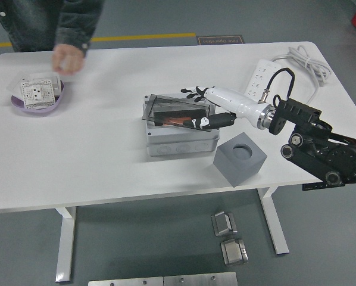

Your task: Pick up the cylinder from the cube,place it in the box,flap close box

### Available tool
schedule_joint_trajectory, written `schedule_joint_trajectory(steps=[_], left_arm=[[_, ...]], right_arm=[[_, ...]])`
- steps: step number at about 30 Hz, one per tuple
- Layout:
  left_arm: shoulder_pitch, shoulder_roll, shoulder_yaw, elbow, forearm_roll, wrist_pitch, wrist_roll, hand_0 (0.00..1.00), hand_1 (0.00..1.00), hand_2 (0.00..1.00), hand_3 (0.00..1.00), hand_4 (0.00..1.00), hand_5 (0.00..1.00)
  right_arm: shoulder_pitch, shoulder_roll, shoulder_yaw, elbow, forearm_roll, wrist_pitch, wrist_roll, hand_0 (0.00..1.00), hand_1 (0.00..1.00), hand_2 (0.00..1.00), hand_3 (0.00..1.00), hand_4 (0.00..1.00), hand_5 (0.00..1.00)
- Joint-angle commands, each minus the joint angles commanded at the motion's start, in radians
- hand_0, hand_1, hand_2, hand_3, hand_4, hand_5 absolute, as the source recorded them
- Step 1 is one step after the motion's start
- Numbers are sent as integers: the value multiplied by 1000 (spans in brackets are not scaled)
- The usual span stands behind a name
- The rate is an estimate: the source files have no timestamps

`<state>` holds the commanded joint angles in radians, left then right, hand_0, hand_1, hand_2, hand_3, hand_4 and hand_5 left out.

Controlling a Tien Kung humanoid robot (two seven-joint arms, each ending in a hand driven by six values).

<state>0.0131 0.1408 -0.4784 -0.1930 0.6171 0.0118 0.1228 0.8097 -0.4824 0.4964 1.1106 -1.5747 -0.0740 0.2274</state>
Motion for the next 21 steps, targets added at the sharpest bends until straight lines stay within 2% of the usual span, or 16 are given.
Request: schedule_joint_trajectory(steps=[3,8,11,14,15,20,21], left_arm=[[5,-1,-16,3,19,-1,4,652,662,560,598,602,257],[7,1,24,7,-23,3,-13,652,662,560,598,602,257],[9,0,49,9,-52,6,-24,652,662,560,598,602,258],[13,-2,54,12,-59,6,-27,652,662,560,598,602,258],[14,-3,54,12,-59,6,-27,652,662,560,598,602,255],[18,-5,74,13,-81,6,-33,652,662,560,598,602,255],[18,-5,79,13,-86,7,-35,652,662,561,599,603,254]], right_arm=[[-51,-40,81,32,-54,4,-17,896,791,849,957,881,822],[-167,-129,259,130,-145,10,-53,896,791,849,957,881,822],[-257,-169,378,195,-109,-22,-26,894,785,840,941,881,819],[-351,-181,492,245,-37,-55,28,894,785,840,941,881,819],[-385,-180,531,253,-8,-63,48,877,775,824,906,869,789],[-539,-152,725,244,138,-76,125,877,775,824,906,869,789],[-562,-148,753,241,161,-76,134,851,756,804,875,828,731]])
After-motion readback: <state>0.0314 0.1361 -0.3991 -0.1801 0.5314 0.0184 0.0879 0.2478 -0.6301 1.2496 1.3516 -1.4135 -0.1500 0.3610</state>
